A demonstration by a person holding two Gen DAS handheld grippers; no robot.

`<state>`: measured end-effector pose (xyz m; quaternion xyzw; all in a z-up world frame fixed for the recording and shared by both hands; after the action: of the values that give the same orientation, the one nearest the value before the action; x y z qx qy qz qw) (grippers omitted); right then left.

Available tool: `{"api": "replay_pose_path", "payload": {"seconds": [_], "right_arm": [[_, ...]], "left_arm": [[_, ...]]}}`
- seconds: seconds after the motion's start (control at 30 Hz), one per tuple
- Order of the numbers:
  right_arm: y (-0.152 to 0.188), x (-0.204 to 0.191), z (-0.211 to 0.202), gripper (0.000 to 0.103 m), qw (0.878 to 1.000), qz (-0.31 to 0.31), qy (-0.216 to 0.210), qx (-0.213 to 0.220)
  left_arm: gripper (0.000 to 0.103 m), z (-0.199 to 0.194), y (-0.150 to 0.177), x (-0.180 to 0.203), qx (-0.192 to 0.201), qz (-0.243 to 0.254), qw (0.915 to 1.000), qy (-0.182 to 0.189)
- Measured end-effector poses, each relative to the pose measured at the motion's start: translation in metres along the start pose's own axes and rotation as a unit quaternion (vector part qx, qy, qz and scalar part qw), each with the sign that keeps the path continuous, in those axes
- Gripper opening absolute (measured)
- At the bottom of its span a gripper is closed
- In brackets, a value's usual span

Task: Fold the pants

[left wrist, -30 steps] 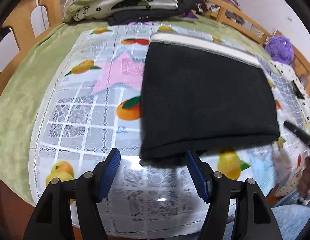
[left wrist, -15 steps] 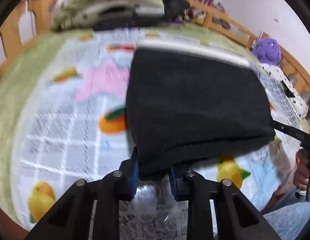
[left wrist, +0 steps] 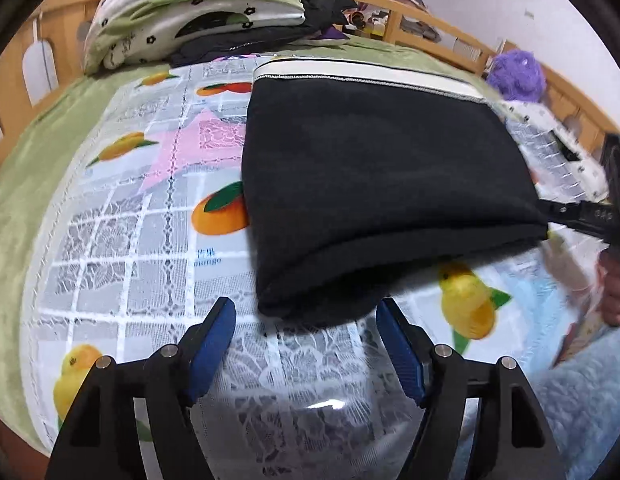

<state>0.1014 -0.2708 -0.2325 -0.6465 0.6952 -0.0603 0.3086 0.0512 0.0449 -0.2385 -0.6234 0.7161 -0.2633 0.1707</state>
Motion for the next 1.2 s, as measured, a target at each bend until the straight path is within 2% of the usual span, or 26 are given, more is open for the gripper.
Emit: {"api": "replay_pose_path", "payload": {"seconds": [0.1,0.13,0.17,0.2,0.23,0.27,0.33,0.43,0.57,0.6,0.63,0.7,0.77,0.87,1.03,1.1,1.2], "right_arm": [[0.002,-0.004,0.007,0.031,1.000,-0.013,0.014,-0.001],[0.003,-0.006,0.008,0.031,1.000,-0.018,0.021,0.001],[0.003,-0.007,0.010,0.022,0.999,-0.023,0.028,0.002],[0.003,-0.008,0.009,0.005,0.999,-0.032,0.037,0.006],[0.001,-0.008,0.005,0.005,0.998,-0.039,0.050,0.017],[-0.002,-0.009,-0.001,0.005,0.998,-0.038,0.046,0.030],[-0.002,-0.007,-0.007,0.004,0.998,-0.032,0.037,0.034],[0.005,-0.003,0.008,0.005,0.999,-0.036,0.036,-0.012],[-0.001,-0.002,-0.002,0.009,0.999,-0.041,0.027,-0.011],[-0.005,-0.002,-0.012,0.011,0.999,-0.038,0.022,0.002],[-0.011,-0.001,-0.021,0.014,0.999,-0.037,0.023,0.020],[-0.024,-0.001,-0.036,0.025,0.997,-0.041,0.034,0.053],[-0.040,-0.002,-0.045,0.026,0.995,-0.050,0.049,0.071],[-0.065,-0.005,-0.042,0.026,0.995,-0.045,0.051,0.067],[-0.118,-0.013,-0.013,0.026,0.994,-0.058,0.075,0.063],[-0.140,-0.017,0.008,0.035,0.994,-0.059,0.074,0.063],[-0.164,-0.019,0.047,0.036,0.995,-0.064,0.063,0.051]], "left_arm": [[0.069,0.007,-0.006,0.006,0.007,0.008,0.9996,-0.027],[0.044,0.007,-0.008,0.008,0.013,0.012,0.9993,-0.033],[0.037,0.006,-0.012,0.010,0.018,0.017,0.9994,-0.026],[0.034,0.002,-0.015,0.009,0.025,0.011,0.9993,-0.025],[0.031,-0.001,-0.018,0.005,0.033,-0.003,0.9993,-0.017],[0.031,-0.002,-0.019,0.001,0.033,-0.026,0.9991,0.000],[0.032,0.007,-0.013,-0.001,0.008,-0.035,0.9993,0.007],[0.045,0.008,-0.008,0.003,0.001,0.000,0.9999,-0.012],[0.056,-0.005,0.001,-0.009,-0.032,0.004,0.9994,-0.008],[0.060,-0.009,0.003,-0.014,-0.036,-0.001,0.9993,-0.011],[0.060,-0.013,0.005,-0.020,-0.039,-0.006,0.9991,-0.014],[0.060,-0.024,0.004,-0.035,-0.036,-0.024,0.9989,-0.019],[0.060,-0.033,0.000,-0.048,-0.033,-0.045,0.9984,-0.008],[0.061,-0.040,-0.013,-0.061,-0.026,-0.074,0.9970,0.000],[0.061,-0.030,-0.053,-0.066,-0.018,-0.081,0.9962,-0.028],[0.061,-0.022,-0.072,-0.065,-0.014,-0.091,0.9955,-0.020],[0.061,-0.013,-0.095,-0.061,-0.006,-0.092,0.9957,-0.016]]}}
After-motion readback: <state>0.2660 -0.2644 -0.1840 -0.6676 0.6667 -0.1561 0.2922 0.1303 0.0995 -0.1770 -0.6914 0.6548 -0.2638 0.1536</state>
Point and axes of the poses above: each gripper's, at about its wrist camera, not at the fingertips, and z roughly the way its jaws point, x to its right, y to its underside, the point moved 7 cm from there along z, roughly the way its jaws point
